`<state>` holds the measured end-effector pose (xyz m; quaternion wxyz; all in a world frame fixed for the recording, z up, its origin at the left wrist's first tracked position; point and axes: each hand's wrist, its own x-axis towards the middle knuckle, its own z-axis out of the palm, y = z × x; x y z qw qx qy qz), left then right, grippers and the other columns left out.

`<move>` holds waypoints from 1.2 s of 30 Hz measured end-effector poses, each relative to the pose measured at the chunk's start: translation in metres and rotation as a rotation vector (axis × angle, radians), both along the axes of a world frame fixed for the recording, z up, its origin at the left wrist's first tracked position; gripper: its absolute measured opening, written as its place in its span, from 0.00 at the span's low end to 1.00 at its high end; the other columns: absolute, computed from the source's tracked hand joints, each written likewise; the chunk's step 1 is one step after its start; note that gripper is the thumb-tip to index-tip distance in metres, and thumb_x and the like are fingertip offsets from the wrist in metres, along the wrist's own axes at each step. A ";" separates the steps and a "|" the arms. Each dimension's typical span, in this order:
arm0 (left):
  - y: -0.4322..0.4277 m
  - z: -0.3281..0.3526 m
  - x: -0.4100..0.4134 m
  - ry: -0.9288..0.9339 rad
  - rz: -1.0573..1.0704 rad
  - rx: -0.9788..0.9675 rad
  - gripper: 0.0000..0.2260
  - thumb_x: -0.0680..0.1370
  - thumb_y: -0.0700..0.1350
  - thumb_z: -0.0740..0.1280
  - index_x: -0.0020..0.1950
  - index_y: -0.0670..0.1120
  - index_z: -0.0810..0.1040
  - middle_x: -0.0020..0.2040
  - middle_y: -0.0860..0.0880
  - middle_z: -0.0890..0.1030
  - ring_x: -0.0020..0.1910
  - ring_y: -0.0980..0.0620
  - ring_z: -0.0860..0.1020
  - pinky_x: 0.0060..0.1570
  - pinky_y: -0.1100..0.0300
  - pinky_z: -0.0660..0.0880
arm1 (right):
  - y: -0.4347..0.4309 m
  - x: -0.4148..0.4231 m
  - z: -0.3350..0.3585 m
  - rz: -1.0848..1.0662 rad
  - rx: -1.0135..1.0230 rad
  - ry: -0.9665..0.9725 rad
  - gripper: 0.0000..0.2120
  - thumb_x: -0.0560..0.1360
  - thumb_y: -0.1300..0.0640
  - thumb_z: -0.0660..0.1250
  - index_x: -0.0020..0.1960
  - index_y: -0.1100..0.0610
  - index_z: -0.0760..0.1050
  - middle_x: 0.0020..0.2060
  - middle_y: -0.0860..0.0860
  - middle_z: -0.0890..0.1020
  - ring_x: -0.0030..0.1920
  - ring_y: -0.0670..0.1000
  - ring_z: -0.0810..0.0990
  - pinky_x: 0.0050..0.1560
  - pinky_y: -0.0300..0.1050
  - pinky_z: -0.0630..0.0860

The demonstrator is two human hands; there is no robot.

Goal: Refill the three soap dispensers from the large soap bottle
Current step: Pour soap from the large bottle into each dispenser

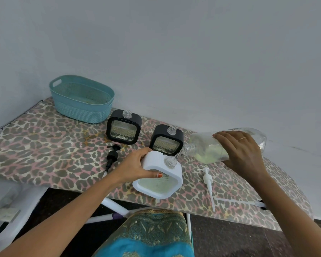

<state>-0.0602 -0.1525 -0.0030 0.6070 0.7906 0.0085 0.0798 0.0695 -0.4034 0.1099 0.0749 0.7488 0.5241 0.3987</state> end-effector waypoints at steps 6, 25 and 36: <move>0.000 0.000 -0.001 0.020 0.014 0.004 0.28 0.55 0.58 0.75 0.53 0.52 0.75 0.50 0.53 0.79 0.50 0.55 0.78 0.49 0.59 0.78 | 0.000 0.001 0.000 -0.007 -0.014 0.005 0.29 0.49 0.62 0.83 0.49 0.63 0.80 0.44 0.58 0.84 0.42 0.59 0.84 0.42 0.53 0.79; 0.000 0.000 -0.002 0.009 0.011 -0.034 0.26 0.54 0.59 0.74 0.51 0.57 0.74 0.50 0.53 0.80 0.51 0.54 0.79 0.51 0.57 0.78 | -0.001 0.004 0.002 -0.020 -0.027 0.001 0.30 0.49 0.63 0.83 0.50 0.63 0.80 0.45 0.58 0.84 0.42 0.59 0.84 0.43 0.53 0.78; 0.001 -0.001 0.000 -0.009 0.018 -0.032 0.26 0.55 0.59 0.74 0.50 0.56 0.75 0.49 0.54 0.80 0.48 0.56 0.79 0.49 0.57 0.79 | 0.000 0.001 0.007 -0.002 -0.034 -0.010 0.30 0.49 0.65 0.83 0.49 0.64 0.80 0.43 0.58 0.84 0.41 0.59 0.84 0.42 0.53 0.78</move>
